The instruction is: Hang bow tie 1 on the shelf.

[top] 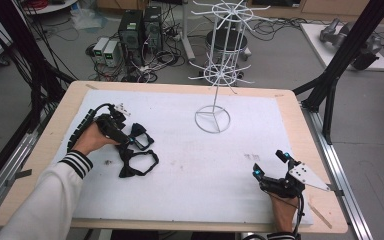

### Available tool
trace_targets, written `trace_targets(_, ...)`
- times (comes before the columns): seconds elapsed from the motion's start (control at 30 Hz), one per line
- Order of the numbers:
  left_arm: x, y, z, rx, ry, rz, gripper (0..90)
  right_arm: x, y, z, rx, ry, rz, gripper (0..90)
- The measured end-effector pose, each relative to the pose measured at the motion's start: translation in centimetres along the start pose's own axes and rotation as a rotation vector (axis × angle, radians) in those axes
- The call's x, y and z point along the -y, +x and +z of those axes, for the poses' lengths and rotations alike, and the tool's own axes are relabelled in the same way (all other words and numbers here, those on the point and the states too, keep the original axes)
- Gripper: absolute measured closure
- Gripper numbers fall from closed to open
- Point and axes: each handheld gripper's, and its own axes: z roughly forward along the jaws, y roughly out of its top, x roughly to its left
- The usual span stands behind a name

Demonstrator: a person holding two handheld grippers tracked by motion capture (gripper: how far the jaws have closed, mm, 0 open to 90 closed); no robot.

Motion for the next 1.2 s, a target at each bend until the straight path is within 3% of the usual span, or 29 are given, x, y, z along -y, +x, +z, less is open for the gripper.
trace_targets(0.17,-0.3,0.4,0.2,0.003,0.013,-0.04,33.2,0.0,0.0,0.0,0.002,0.001,-0.001,2.7)
trace_targets(0.4,-0.7,0.2,0.9,0.027,0.037,-0.06,38.7,0.0,0.0,0.0,0.001,0.002,0.001,2.7)
trace_targets(0.7,-0.8,0.1,1.3,0.007,0.072,-0.05,42.0,0.0,0.0,0.0,0.001,0.002,-0.001,2.7)
trace_targets(0.87,-0.8,-0.2,1.7,0.014,0.102,-0.048,49.6,0.0,0.0,0.0,0.002,0.002,0.003,2.7)
trace_targets(1.03,-0.5,-0.6,2.2,-0.012,0.124,-0.06,57.9,0.0,0.0,0.0,0.001,0.001,-0.002,2.7)
trace_targets(1.1,-0.3,-0.6,2.2,-0.005,0.111,-0.089,60.0,0.0,0.0,0.0,0.001,0.002,-0.002,2.7)
trace_targets(1.2,-0.3,-0.6,2.1,-0.004,0.107,-0.098,63.8,0.0,0.0,0.0,0.0,0.002,0.003,2.7)
